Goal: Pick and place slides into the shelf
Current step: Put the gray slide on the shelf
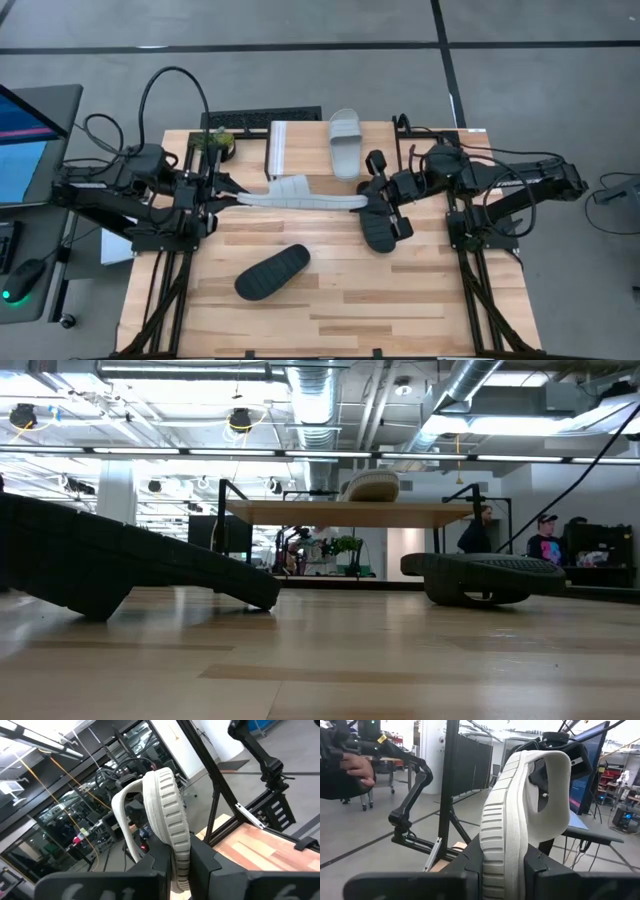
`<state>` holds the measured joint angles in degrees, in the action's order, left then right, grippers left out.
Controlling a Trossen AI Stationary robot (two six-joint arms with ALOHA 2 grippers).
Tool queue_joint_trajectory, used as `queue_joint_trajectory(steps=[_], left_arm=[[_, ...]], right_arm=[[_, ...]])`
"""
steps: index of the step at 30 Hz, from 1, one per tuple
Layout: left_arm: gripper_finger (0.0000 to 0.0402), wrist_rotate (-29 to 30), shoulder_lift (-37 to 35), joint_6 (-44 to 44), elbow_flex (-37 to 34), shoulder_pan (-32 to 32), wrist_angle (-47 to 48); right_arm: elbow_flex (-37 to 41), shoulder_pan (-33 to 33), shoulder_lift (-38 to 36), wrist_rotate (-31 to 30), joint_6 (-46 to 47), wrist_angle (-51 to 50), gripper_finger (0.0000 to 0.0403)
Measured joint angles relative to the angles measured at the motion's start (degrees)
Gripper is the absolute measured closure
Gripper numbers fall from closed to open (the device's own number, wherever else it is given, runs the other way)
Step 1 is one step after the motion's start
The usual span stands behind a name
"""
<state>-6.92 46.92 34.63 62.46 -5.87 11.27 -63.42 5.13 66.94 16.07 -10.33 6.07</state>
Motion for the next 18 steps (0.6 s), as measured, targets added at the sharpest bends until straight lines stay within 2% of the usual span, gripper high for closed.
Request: queue_joint_trajectory(steps=[9,14,18], left_arm=[[0.0318,0.57,0.35,-11.58,0.0,0.0,-5.05],[0.0296,6.61,0.32,-25.26,0.0,0.0,-10.97],[0.0274,14.04,0.26,-37.15,0.03,-0.02,-15.61]], right_arm=[[-0.04,0.06,-0.11,0.65,-0.13,0.39,0.0351],[-0.09,0.11,-0.22,0.6,-0.14,0.42,0.0351],[-0.08,0.1,-0.17,0.27,0.4,-0.09,0.0352]])
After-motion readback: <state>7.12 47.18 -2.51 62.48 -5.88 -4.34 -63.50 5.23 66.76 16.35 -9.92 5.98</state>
